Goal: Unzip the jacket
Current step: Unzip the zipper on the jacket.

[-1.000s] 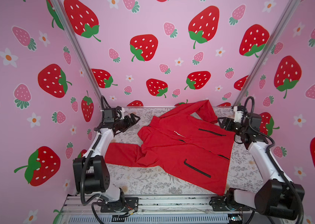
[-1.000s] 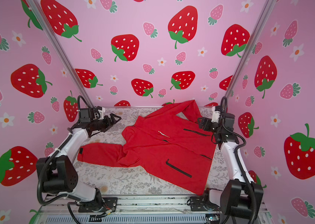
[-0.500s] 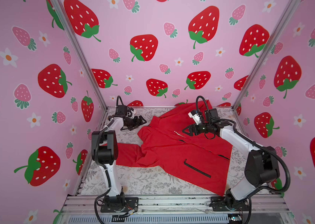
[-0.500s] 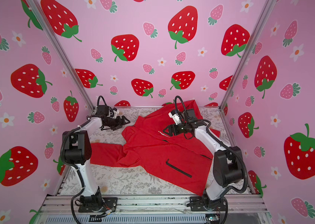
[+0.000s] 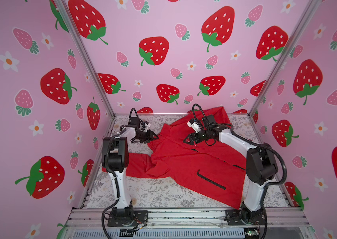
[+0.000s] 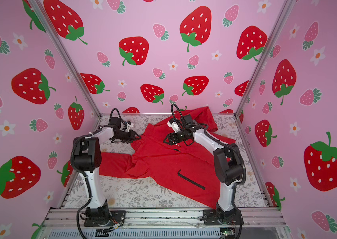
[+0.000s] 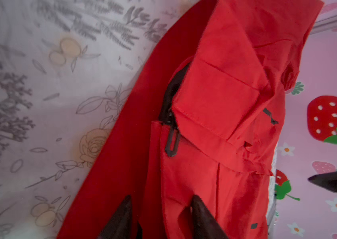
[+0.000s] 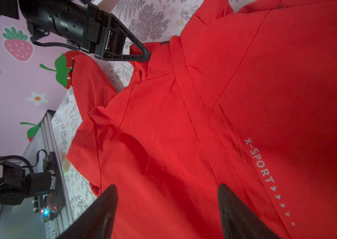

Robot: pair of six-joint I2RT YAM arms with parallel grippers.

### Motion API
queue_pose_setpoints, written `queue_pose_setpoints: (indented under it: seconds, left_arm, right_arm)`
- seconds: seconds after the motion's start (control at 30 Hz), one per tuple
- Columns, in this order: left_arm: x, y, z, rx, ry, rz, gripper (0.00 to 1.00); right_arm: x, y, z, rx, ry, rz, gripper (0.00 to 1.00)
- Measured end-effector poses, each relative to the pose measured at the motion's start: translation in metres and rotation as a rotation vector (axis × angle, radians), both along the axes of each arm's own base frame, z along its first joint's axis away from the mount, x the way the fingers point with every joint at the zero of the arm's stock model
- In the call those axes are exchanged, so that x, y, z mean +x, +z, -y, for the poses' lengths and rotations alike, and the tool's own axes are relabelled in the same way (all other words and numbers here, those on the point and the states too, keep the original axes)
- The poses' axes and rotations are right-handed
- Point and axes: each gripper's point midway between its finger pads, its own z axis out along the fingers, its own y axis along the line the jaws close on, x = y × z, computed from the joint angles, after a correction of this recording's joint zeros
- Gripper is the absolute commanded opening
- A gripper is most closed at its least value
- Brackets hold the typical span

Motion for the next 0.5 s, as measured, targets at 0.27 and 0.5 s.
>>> queue_pose_setpoints:
  seconds: [0.27,0.5]
  left_arm:
    - [-0.010,-0.010,0.006,-0.035,-0.033,-0.043,0.00]
    - [-0.023,-0.005,0.001,0.039,-0.018,-0.002,0.00]
  right_arm:
    - [0.027,-0.031,-0.030,-0.114,0.039,0.181,0.70]
    - [0.030,-0.028,-0.069,-0.120,0.174,0.395,0.67]
